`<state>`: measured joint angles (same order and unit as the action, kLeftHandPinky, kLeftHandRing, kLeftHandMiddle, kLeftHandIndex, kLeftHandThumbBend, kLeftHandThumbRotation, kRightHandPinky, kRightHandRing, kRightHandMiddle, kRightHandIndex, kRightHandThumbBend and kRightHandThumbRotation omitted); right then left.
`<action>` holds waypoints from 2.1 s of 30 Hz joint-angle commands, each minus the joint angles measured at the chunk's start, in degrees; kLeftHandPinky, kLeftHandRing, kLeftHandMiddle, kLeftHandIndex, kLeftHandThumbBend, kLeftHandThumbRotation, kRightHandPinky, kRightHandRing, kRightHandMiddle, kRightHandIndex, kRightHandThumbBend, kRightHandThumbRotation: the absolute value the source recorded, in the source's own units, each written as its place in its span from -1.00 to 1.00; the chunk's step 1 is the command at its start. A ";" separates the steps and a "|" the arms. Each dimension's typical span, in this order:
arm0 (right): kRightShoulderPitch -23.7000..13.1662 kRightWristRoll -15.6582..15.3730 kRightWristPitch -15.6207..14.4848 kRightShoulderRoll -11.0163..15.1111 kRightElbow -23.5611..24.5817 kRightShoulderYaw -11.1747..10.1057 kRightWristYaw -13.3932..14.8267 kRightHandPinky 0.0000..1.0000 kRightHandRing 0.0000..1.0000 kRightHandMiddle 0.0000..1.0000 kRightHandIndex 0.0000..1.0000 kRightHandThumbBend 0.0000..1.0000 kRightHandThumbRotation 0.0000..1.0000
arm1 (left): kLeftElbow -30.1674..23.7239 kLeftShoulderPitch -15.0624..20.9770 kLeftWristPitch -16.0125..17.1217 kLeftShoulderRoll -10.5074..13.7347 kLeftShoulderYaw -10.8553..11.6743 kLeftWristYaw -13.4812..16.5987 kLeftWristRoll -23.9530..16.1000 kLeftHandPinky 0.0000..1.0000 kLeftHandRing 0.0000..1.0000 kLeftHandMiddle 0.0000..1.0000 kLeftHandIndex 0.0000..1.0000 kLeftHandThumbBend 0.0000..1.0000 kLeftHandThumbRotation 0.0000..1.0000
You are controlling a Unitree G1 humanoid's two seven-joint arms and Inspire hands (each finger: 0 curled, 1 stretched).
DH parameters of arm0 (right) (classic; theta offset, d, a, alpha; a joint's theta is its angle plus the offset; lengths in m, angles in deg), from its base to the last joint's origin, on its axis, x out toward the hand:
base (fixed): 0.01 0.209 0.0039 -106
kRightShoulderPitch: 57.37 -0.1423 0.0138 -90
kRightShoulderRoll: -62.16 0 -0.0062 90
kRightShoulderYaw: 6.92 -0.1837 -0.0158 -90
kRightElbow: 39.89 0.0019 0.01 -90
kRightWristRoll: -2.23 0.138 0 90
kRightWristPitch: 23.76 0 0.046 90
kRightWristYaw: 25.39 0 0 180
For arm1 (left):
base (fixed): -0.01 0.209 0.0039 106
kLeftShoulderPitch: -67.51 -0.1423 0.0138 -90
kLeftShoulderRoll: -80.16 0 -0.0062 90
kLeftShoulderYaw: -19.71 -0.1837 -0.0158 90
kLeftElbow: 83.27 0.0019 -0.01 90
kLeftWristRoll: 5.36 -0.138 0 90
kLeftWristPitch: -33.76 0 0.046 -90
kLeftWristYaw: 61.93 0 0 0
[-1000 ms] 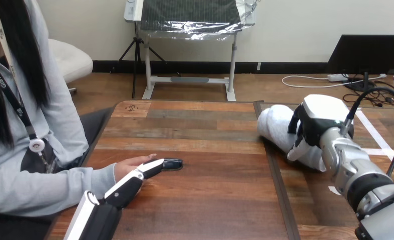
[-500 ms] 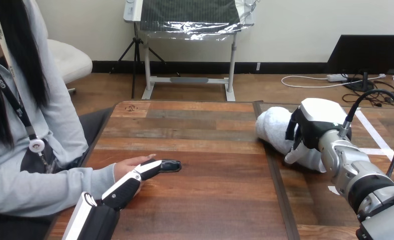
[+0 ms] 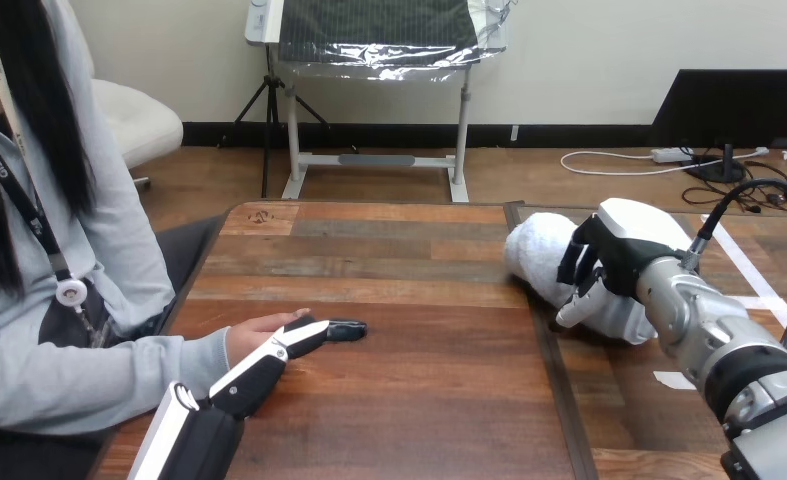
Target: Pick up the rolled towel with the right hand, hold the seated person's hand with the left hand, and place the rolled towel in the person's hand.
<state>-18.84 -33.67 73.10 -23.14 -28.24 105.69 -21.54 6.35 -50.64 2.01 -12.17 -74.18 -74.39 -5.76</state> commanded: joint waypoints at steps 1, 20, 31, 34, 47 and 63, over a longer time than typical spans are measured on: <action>1.45 1.98 1.71 -0.86 1.64 -0.78 -4.22 -0.02 0.17 0.22 0.05 0.73 -1.00 | -1.35 4.17 -0.07 0.48 -0.43 -0.41 1.07 0.87 0.67 0.59 0.54 0.76 0.20; 17.60 12.43 4.35 7.32 36.35 -5.02 -25.38 -0.42 -0.22 0.09 0.21 0.71 -1.00 | -0.59 6.81 -1.34 0.02 -0.59 -1.04 1.02 0.90 0.66 0.60 0.55 0.76 0.15; 29.61 17.86 -0.94 13.55 64.43 -11.14 -34.44 -0.17 0.03 0.13 0.24 0.69 -0.92 | 0.24 8.57 -2.22 -0.35 -1.48 -1.54 2.05 0.93 0.66 0.59 0.54 0.78 0.13; 31.76 19.63 -0.92 14.80 68.85 -13.09 -35.69 -0.12 0.07 0.13 0.23 0.67 -0.90 | 0.52 9.06 -2.30 -0.43 -1.52 -1.60 1.89 0.95 0.66 0.59 0.54 0.79 0.13; 37.60 28.26 -2.93 19.50 83.03 -20.96 -42.27 -0.28 -0.05 0.11 0.24 0.61 -0.83 | 1.37 11.41 -2.76 -0.33 -1.55 -2.03 0.91 0.93 0.64 0.58 0.53 0.77 0.13; 38.35 37.42 -3.77 20.61 89.06 -30.86 -43.02 -0.29 -0.10 0.10 0.21 0.61 -0.85 | 2.83 13.79 -3.40 -0.58 -1.99 -2.63 1.38 0.88 0.61 0.57 0.52 0.75 0.10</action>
<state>21.48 -10.56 71.31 -11.20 29.41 89.84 -59.33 7.37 -48.48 -0.78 -12.40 -74.24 -75.64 -5.77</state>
